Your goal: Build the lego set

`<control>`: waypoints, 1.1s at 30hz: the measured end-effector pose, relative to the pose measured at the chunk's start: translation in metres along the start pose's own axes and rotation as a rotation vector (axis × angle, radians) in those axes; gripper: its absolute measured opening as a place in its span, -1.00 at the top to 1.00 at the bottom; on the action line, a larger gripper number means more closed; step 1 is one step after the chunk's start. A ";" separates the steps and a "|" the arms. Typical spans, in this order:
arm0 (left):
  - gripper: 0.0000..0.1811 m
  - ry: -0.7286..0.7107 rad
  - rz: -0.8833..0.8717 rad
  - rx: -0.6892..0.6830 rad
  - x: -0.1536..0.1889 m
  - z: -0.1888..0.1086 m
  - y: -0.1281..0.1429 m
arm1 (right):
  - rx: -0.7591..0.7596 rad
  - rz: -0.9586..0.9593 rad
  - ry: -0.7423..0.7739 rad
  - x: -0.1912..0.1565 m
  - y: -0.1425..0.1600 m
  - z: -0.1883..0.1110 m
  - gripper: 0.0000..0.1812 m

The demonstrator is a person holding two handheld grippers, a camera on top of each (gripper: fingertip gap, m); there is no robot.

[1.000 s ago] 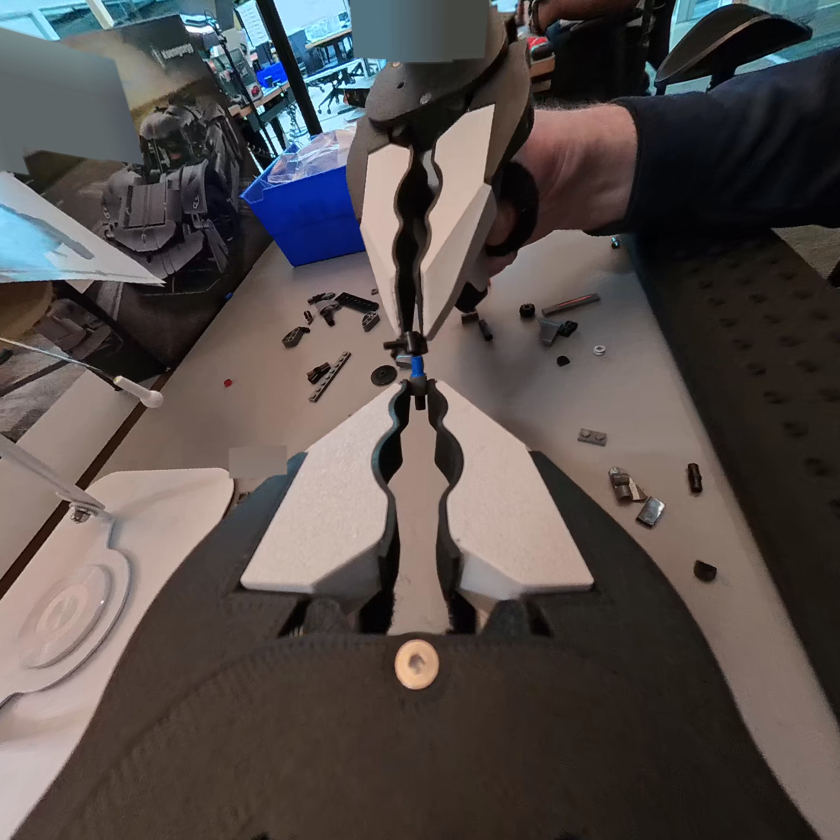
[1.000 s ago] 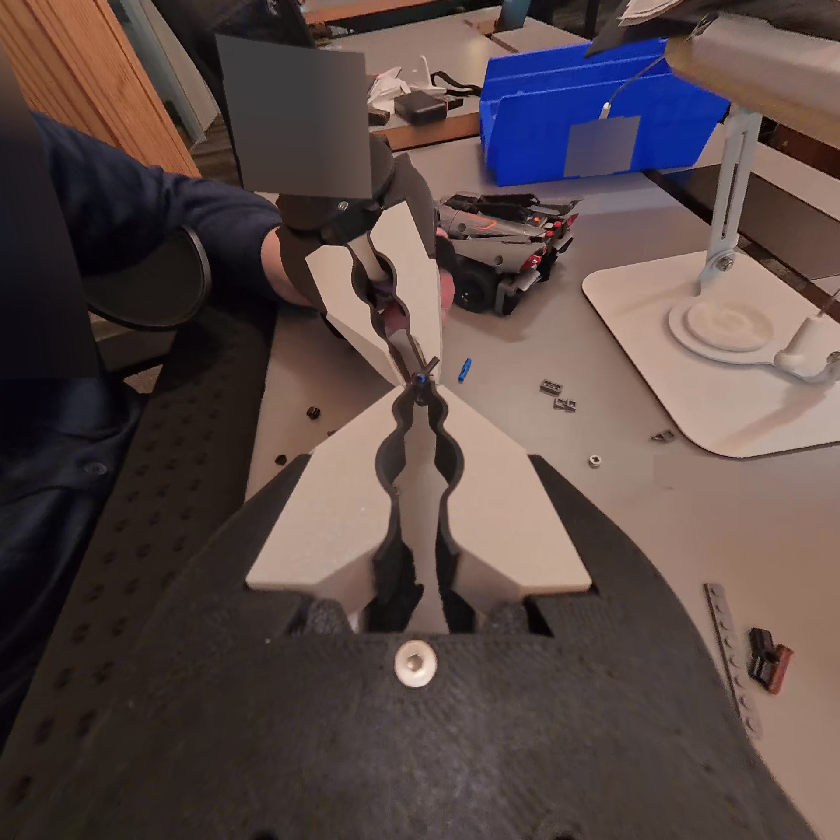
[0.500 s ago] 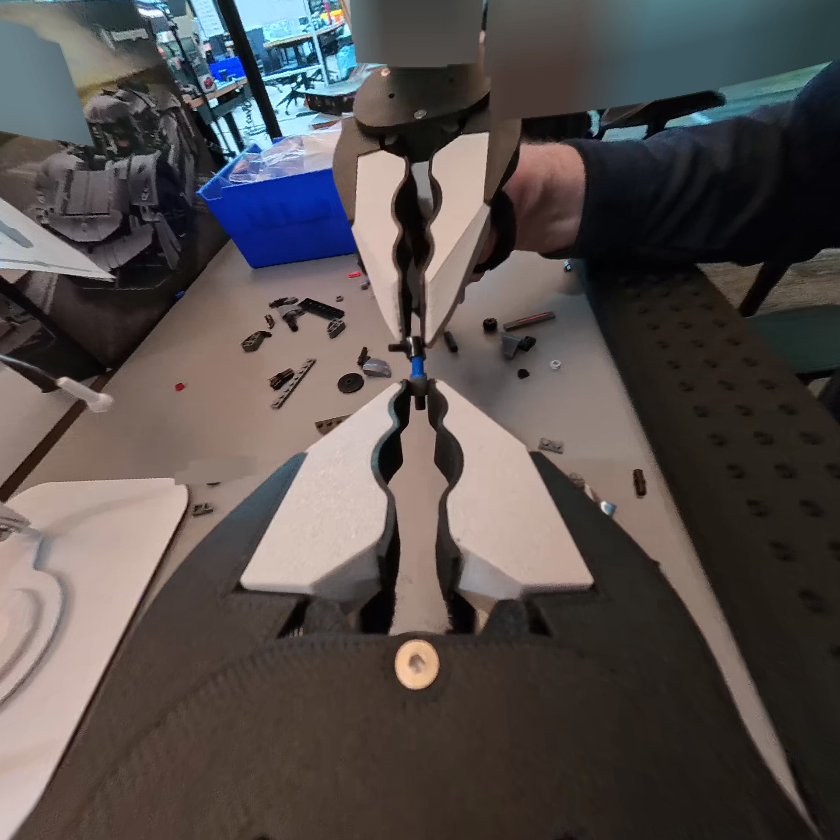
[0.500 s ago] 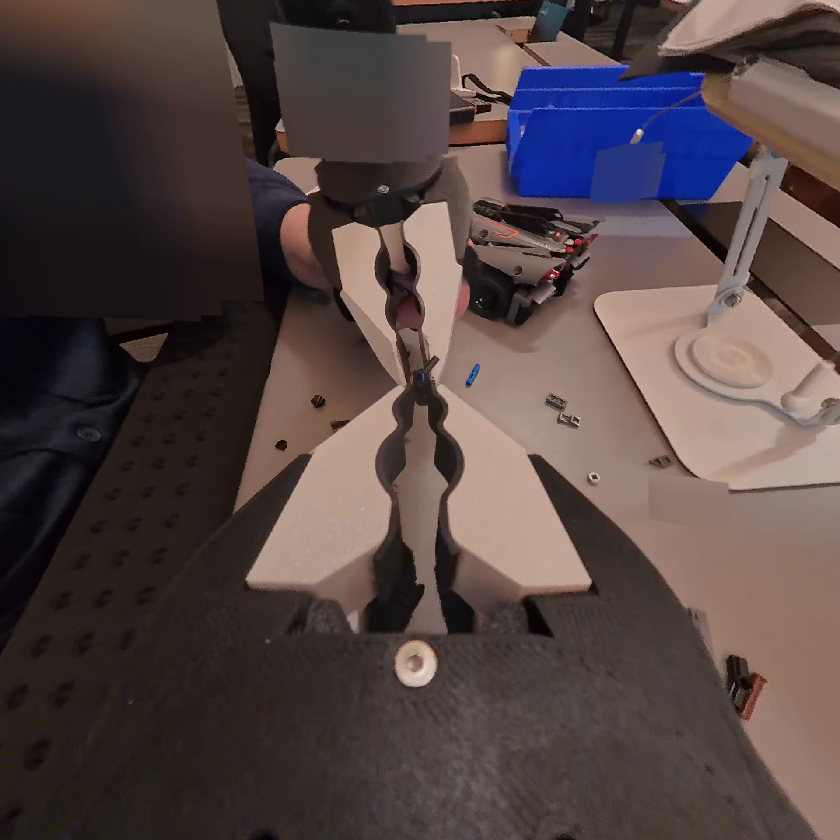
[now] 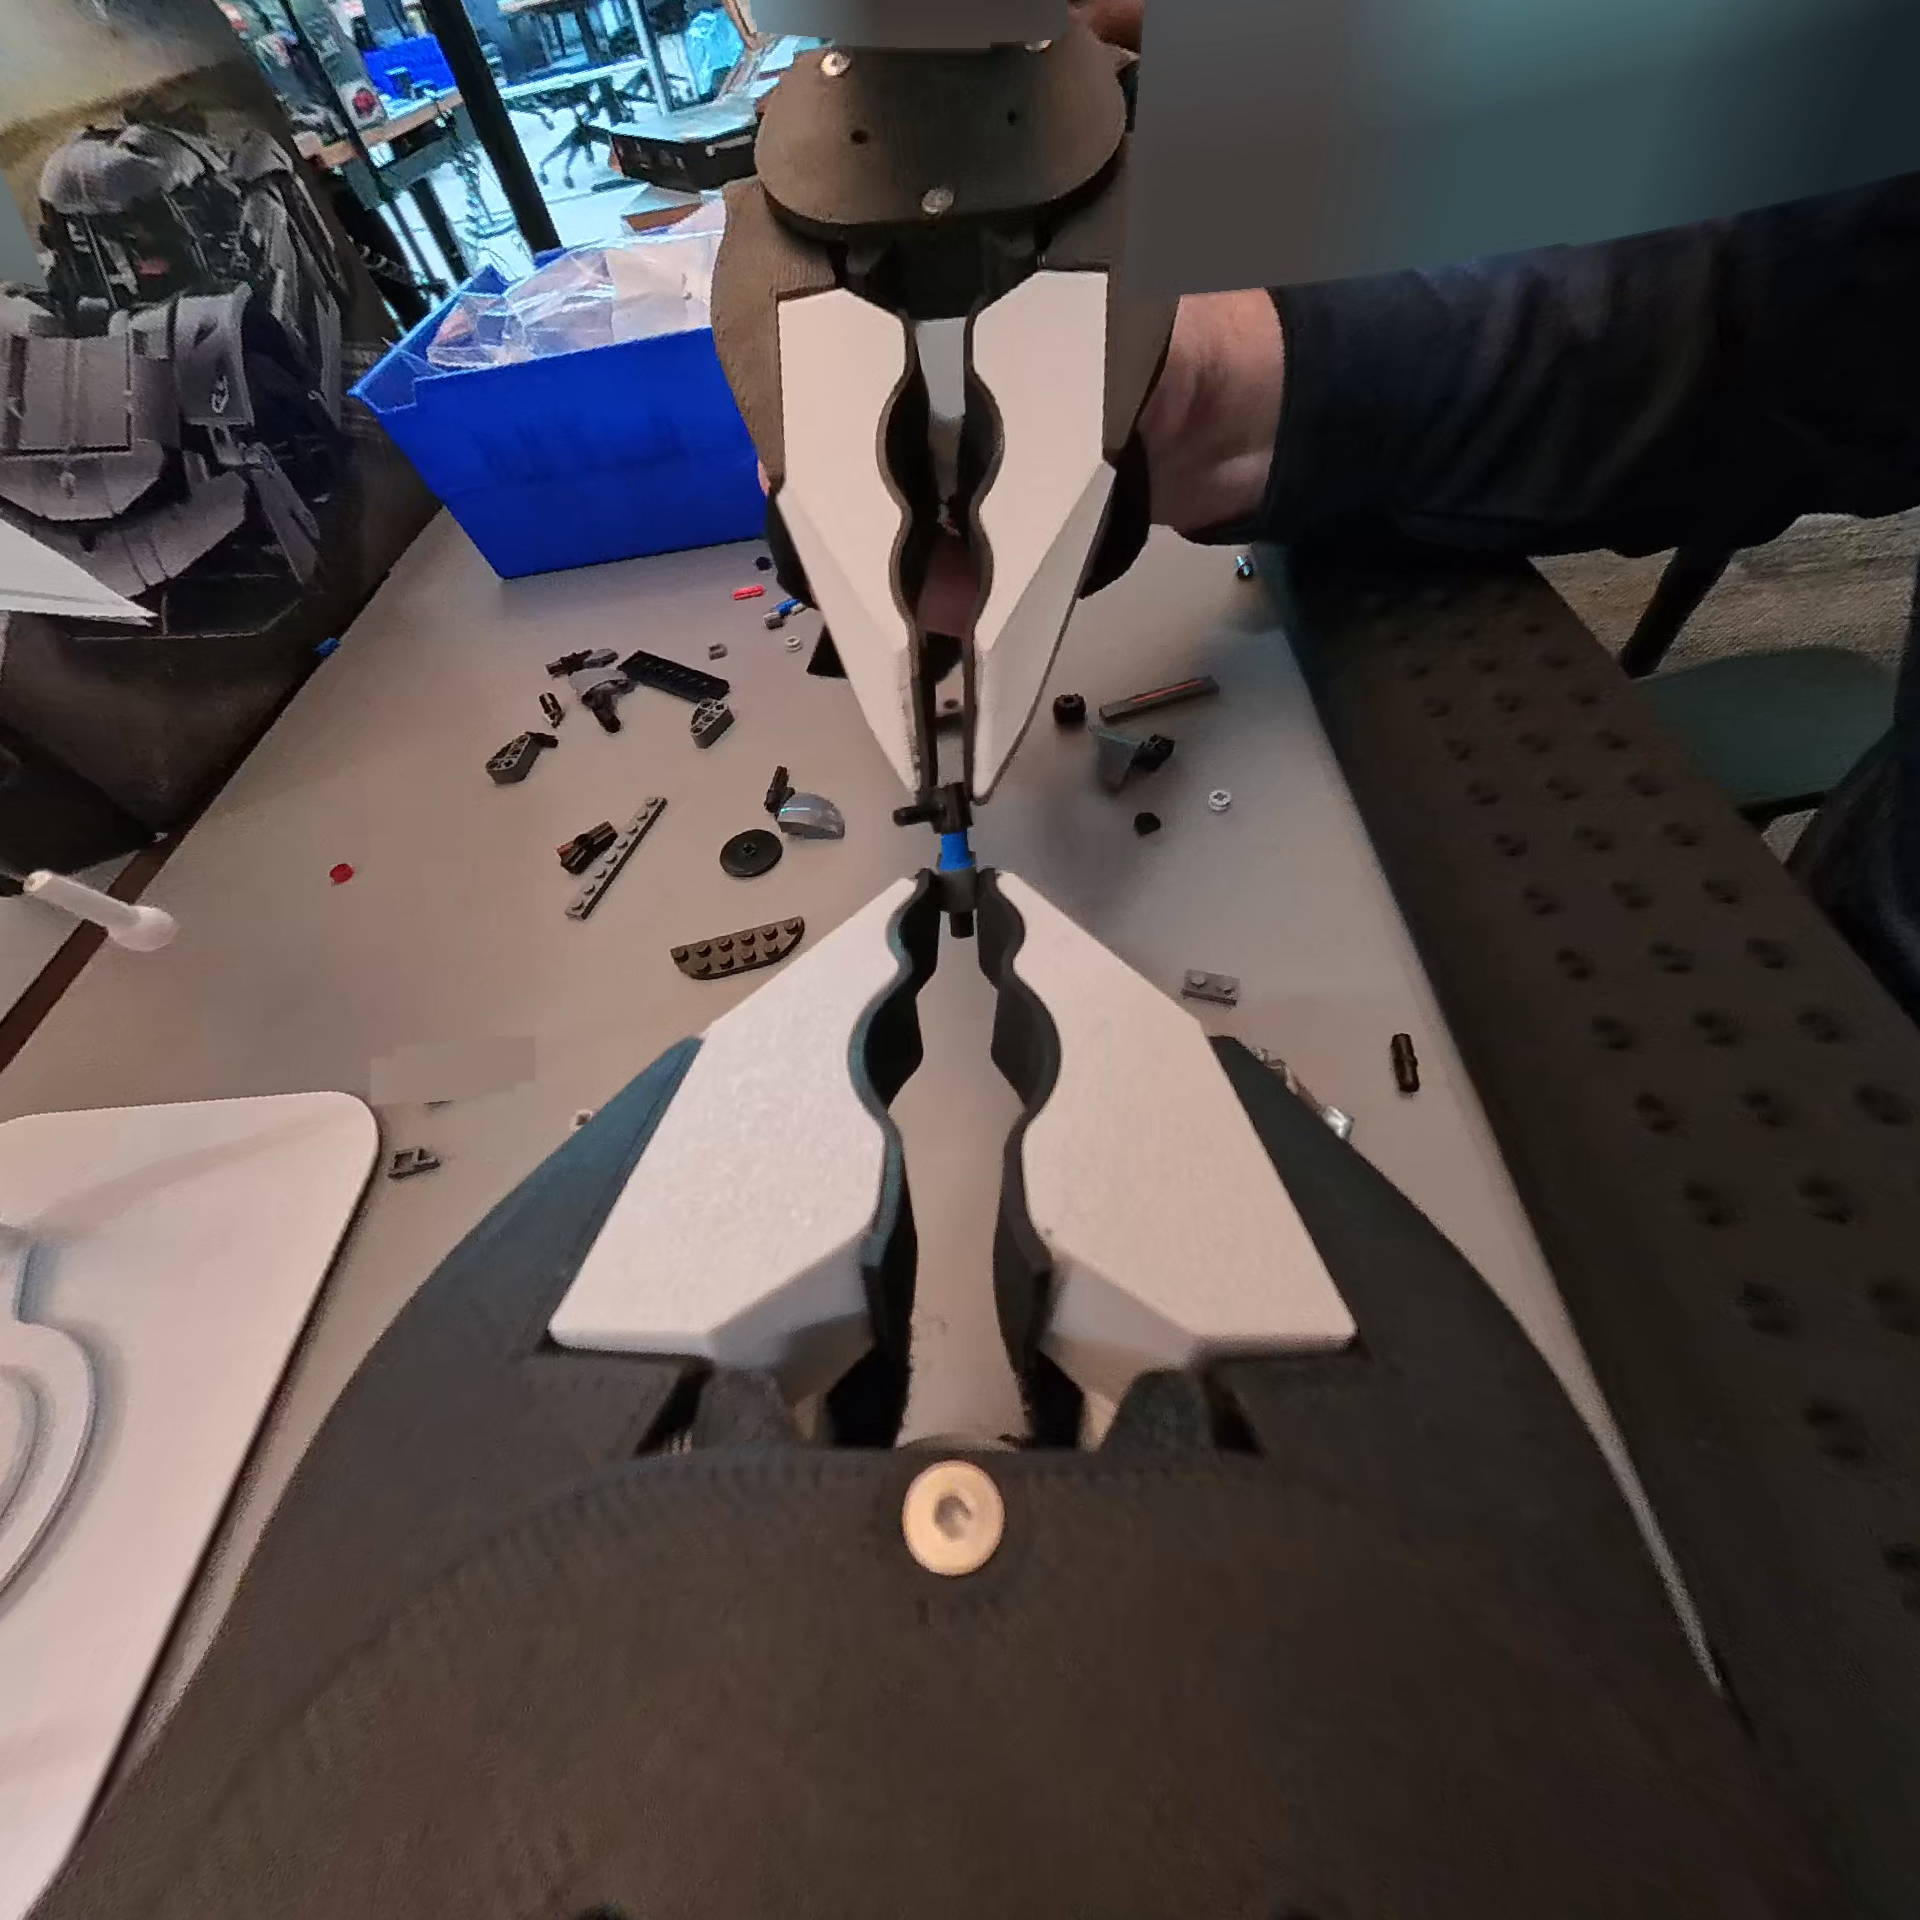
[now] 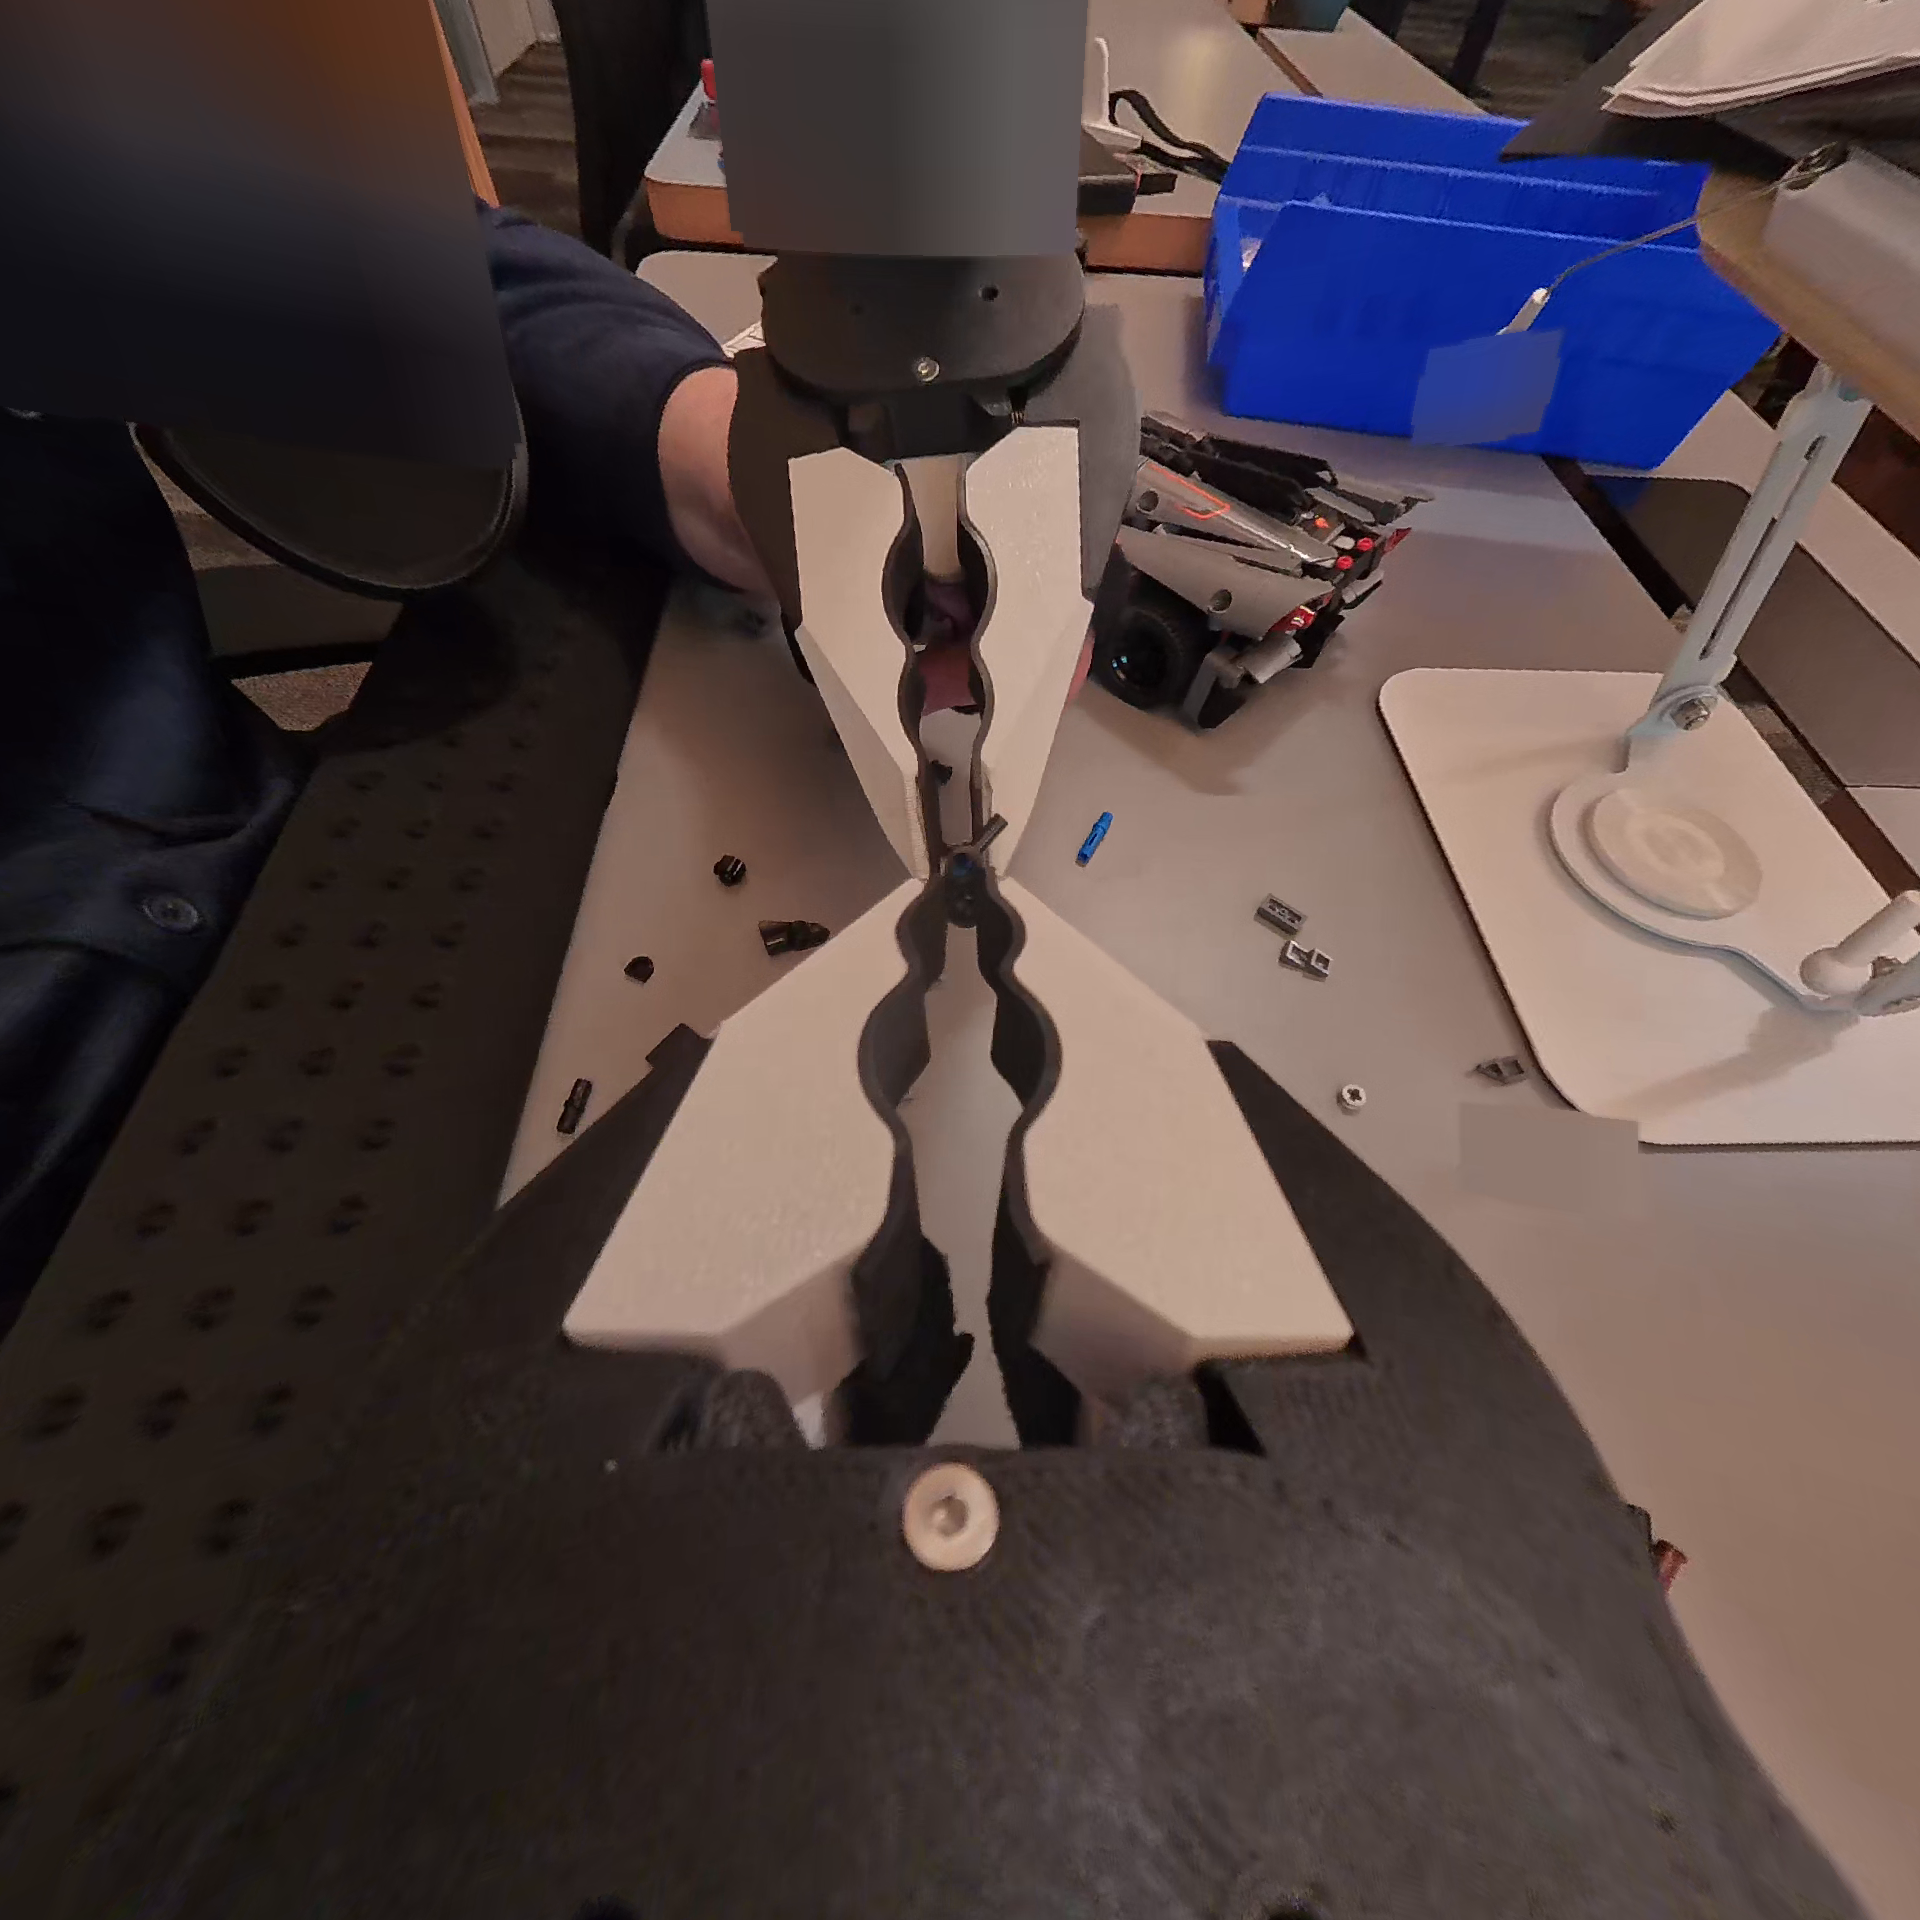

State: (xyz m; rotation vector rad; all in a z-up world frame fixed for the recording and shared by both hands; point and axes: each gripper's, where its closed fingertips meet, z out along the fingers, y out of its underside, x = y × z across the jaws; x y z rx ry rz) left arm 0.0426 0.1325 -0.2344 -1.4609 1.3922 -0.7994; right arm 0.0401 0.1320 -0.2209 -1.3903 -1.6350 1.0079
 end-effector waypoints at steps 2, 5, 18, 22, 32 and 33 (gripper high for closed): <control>0.96 -0.008 0.010 -0.015 0.000 0.000 0.001 | -0.014 0.005 -0.002 0.000 0.002 0.000 0.97; 0.96 -0.014 0.023 -0.032 0.001 0.001 0.003 | -0.032 0.007 0.003 -0.001 0.003 0.001 0.97; 0.97 -0.051 0.074 -0.118 -0.001 0.006 0.015 | -0.152 0.007 0.026 0.001 0.020 0.011 0.98; 0.95 -0.051 0.048 -0.023 -0.005 0.001 0.002 | -0.053 0.046 0.027 0.006 0.005 0.003 0.87; 0.95 -0.048 0.062 0.071 -0.003 0.000 -0.010 | -0.061 -0.008 0.040 0.002 0.008 0.005 0.96; 0.95 -0.052 0.071 0.074 -0.002 0.000 -0.010 | -0.059 -0.018 0.042 0.001 0.007 0.006 0.96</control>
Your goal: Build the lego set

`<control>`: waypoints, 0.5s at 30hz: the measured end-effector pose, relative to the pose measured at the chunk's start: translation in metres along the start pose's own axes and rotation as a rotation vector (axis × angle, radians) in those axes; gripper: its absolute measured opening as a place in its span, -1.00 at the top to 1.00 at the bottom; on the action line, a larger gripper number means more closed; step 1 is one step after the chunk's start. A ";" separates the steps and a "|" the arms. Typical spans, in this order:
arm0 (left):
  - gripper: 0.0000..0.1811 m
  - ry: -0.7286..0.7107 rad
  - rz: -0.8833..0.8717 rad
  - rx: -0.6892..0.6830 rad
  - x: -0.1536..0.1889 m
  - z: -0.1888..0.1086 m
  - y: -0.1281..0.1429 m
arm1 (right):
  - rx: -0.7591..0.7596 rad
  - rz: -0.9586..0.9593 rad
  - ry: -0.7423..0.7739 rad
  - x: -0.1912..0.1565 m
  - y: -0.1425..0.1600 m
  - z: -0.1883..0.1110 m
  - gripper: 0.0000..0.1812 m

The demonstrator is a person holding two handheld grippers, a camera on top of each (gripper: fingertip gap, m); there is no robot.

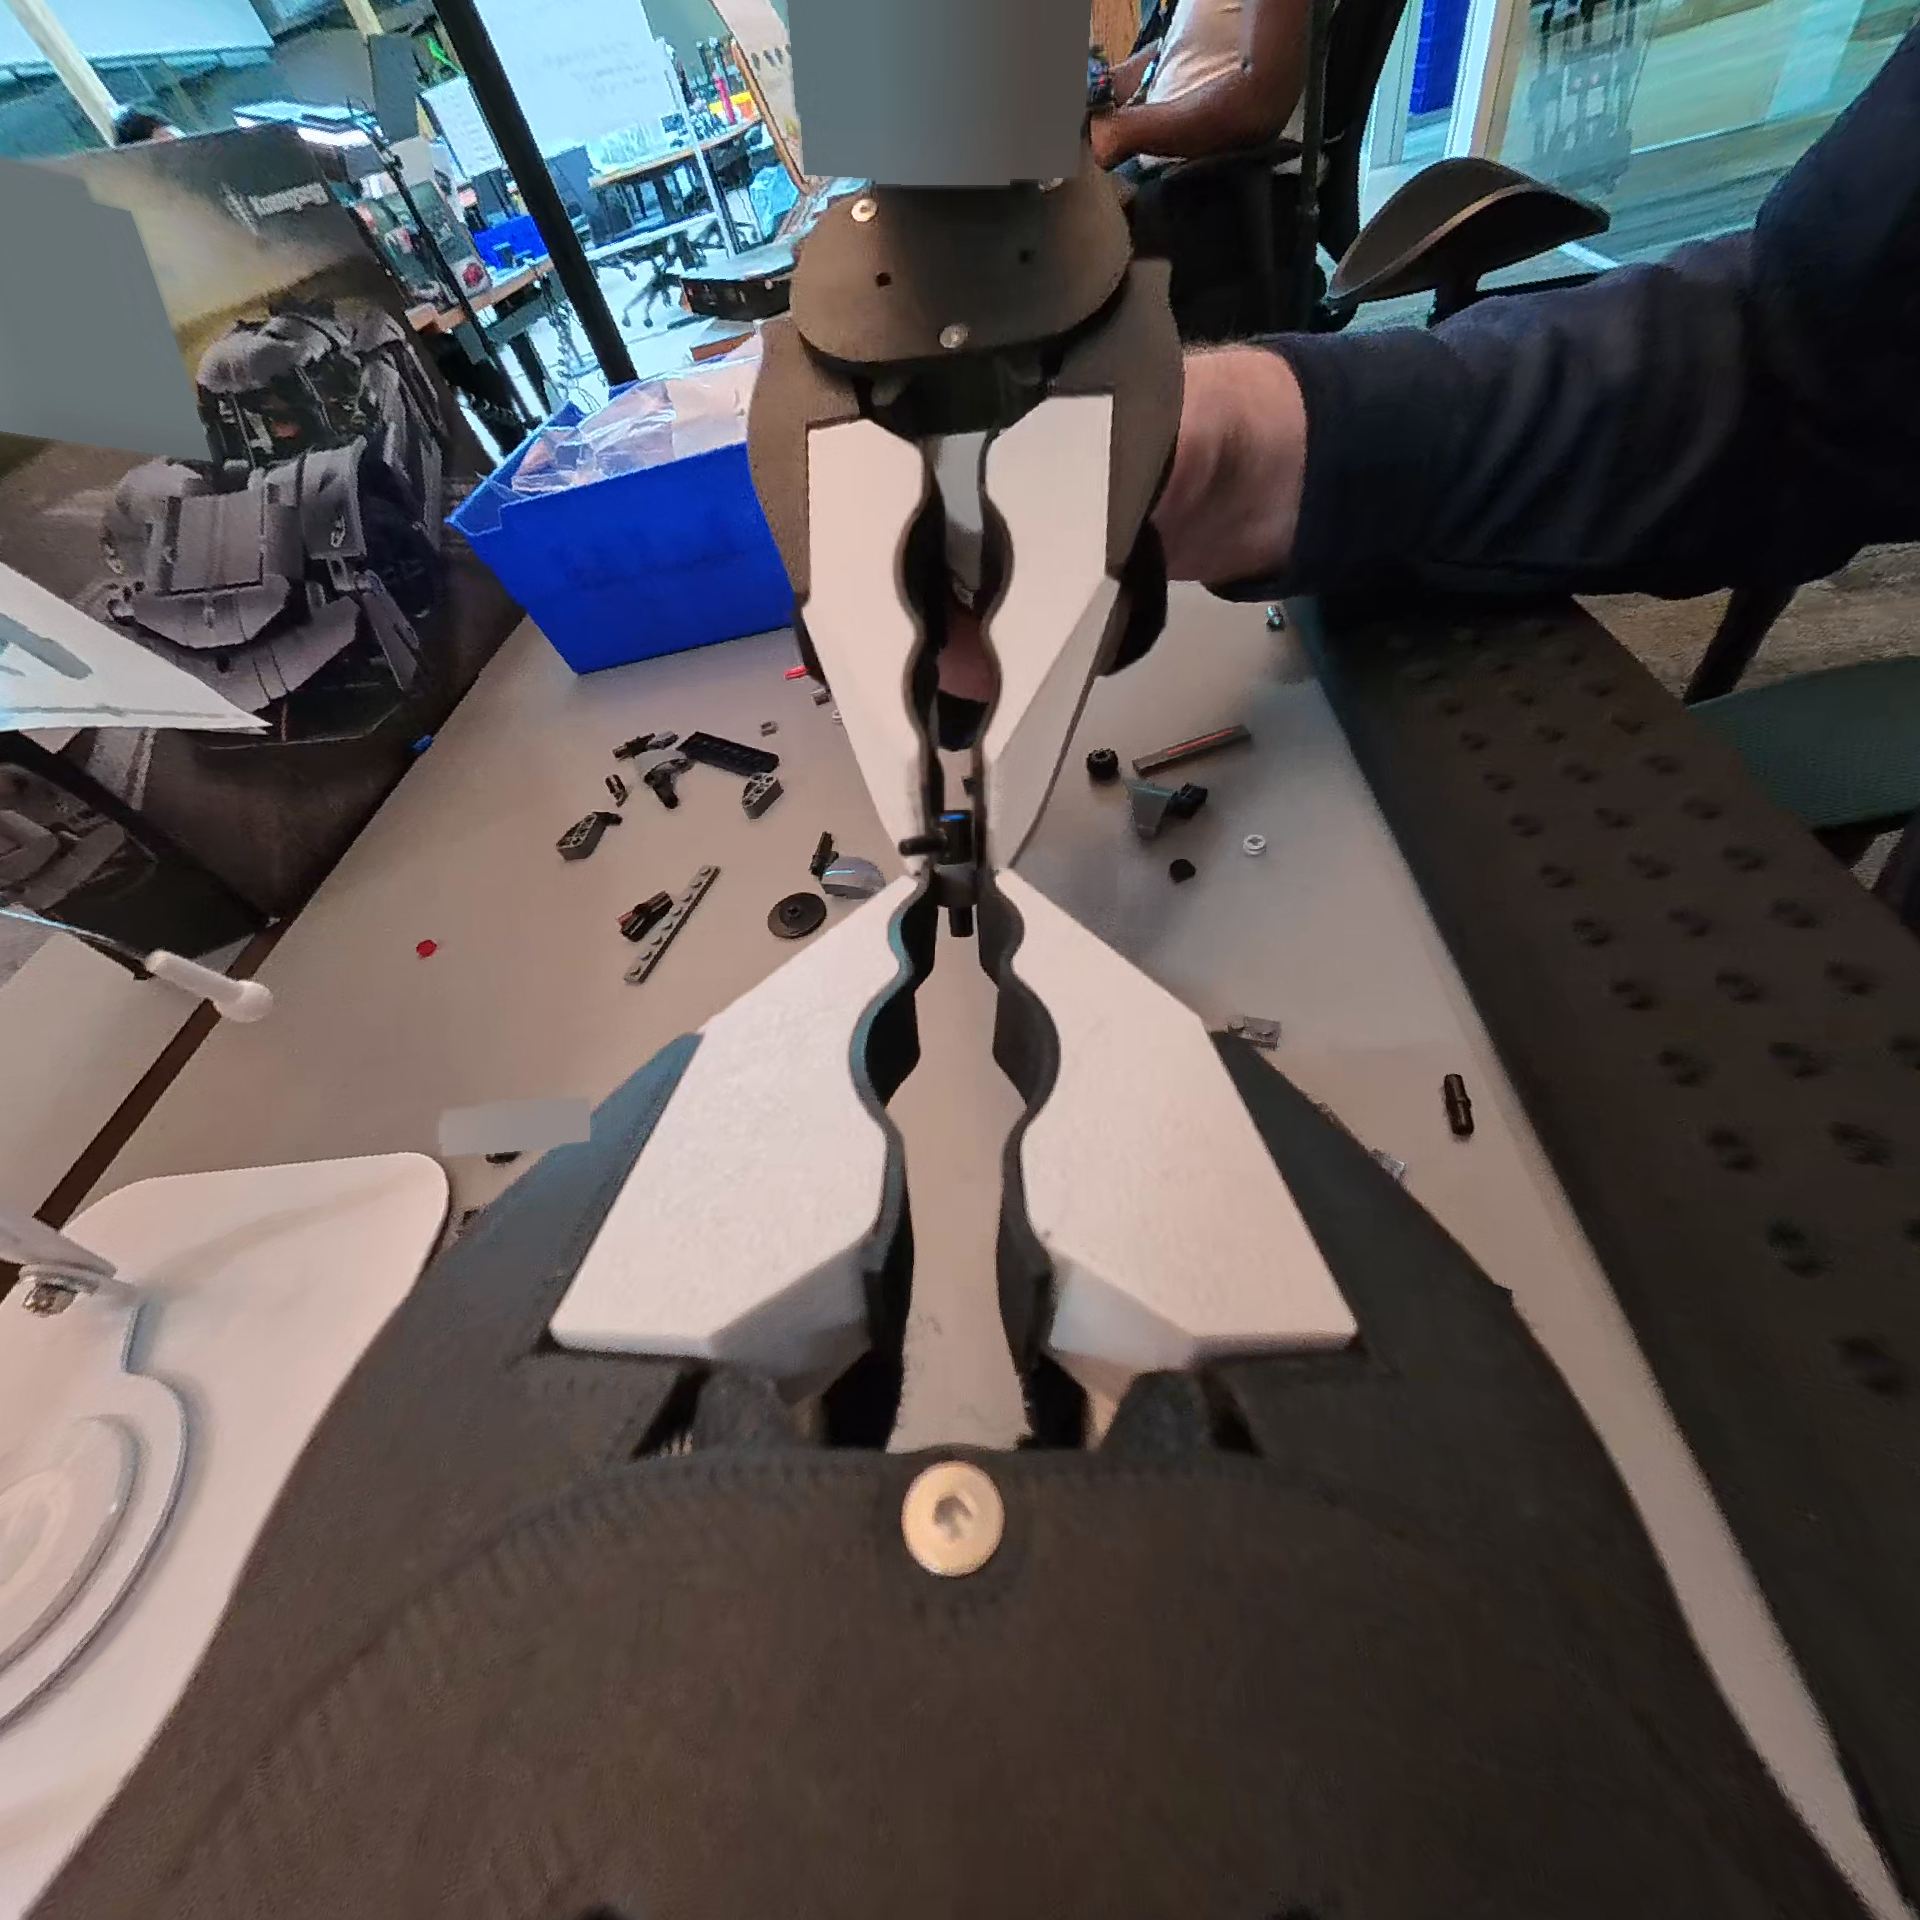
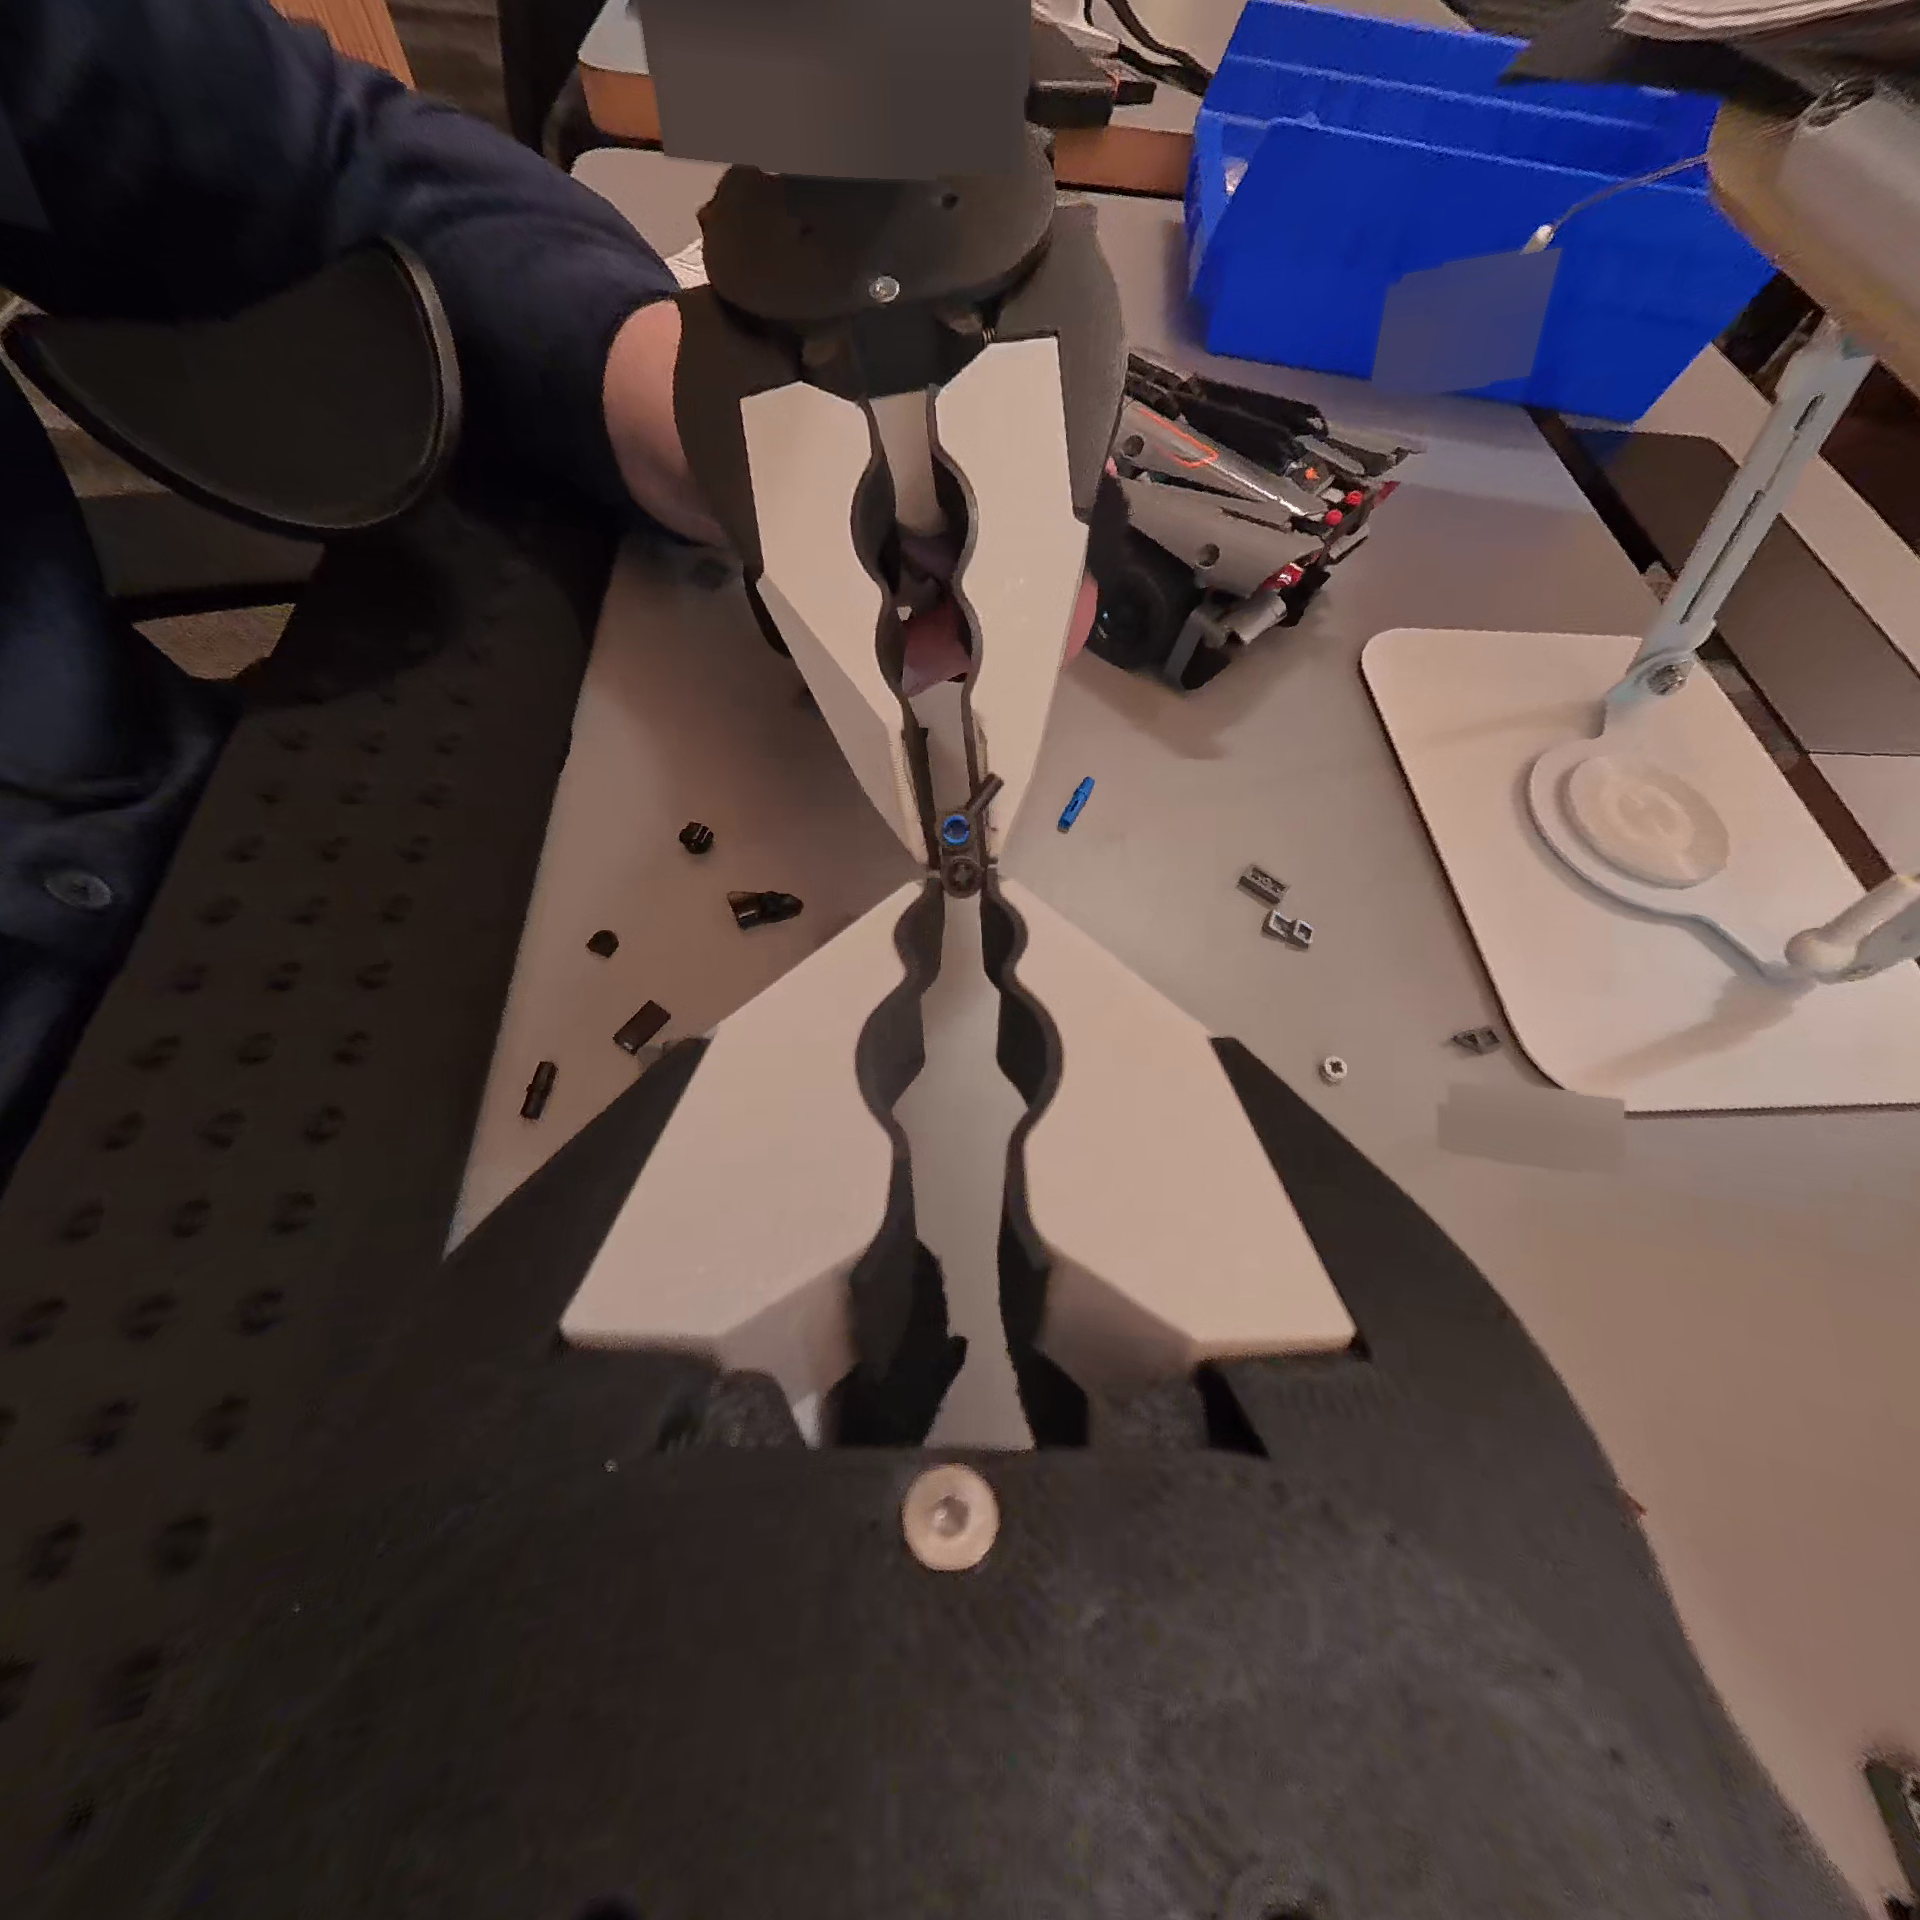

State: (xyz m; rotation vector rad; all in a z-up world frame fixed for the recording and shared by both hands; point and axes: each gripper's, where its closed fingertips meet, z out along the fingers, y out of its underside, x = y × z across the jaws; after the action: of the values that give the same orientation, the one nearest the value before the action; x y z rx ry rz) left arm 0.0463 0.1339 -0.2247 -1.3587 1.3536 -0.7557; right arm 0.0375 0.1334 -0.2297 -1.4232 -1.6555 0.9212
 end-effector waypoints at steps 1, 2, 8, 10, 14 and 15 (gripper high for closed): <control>0.95 -0.007 0.007 -0.001 -0.001 0.000 0.000 | -0.001 -0.008 0.006 0.001 0.000 0.000 0.96; 0.95 -0.007 0.007 0.004 -0.001 0.000 0.000 | 0.000 -0.016 0.010 0.001 0.000 0.000 0.96; 0.95 -0.019 0.002 0.029 -0.004 0.000 -0.002 | -0.013 -0.075 0.068 0.004 -0.001 -0.001 0.96; 0.95 -0.024 0.003 0.033 -0.004 0.000 -0.002 | -0.016 -0.098 0.089 0.005 -0.003 -0.002 0.96; 0.95 -0.052 -0.009 0.031 -0.011 -0.001 0.000 | -0.033 -0.141 0.159 0.012 -0.002 -0.003 0.96; 0.95 -0.063 -0.011 0.028 -0.013 -0.001 0.001 | -0.038 -0.154 0.180 0.014 -0.002 -0.004 0.96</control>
State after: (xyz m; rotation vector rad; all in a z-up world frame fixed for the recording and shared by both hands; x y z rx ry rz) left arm 0.0428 0.1464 -0.2227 -1.3581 1.2828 -0.7304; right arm 0.0382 0.1476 -0.2249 -1.3408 -1.6285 0.6591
